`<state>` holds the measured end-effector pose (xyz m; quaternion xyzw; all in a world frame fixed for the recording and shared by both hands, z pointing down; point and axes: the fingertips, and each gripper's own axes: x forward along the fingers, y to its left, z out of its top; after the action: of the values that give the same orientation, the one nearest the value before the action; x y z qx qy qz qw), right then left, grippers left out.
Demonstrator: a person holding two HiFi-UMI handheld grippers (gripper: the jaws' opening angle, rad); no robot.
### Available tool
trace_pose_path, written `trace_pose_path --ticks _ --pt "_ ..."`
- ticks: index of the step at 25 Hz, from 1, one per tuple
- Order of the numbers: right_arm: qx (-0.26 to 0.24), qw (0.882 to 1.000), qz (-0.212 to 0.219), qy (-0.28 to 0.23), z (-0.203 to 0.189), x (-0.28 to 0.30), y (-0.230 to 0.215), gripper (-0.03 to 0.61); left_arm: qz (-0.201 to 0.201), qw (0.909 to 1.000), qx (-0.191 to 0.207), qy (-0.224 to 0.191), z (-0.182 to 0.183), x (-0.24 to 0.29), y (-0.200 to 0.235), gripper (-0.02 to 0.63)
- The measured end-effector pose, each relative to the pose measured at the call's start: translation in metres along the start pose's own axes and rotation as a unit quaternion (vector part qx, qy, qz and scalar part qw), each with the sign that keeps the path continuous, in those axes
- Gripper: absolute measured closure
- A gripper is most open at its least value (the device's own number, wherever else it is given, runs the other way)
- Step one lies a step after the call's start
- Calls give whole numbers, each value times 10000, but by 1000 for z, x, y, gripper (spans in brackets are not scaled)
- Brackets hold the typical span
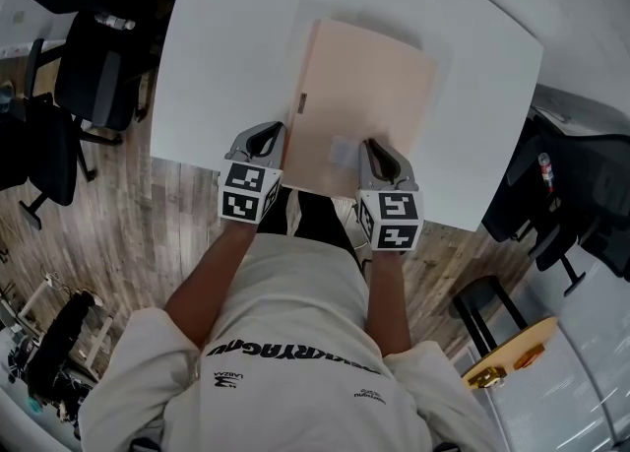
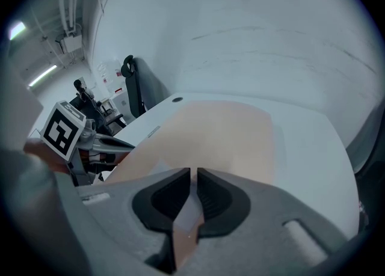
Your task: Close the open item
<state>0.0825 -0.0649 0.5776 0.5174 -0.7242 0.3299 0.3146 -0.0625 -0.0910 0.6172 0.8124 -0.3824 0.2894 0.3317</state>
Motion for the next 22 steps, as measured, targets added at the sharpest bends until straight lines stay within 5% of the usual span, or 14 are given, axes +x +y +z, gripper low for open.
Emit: trace_pose_path --ticks 22 --pt "1 9997 84 250 -6 9 1 545 17 10000 7 26 0 5 2 615"
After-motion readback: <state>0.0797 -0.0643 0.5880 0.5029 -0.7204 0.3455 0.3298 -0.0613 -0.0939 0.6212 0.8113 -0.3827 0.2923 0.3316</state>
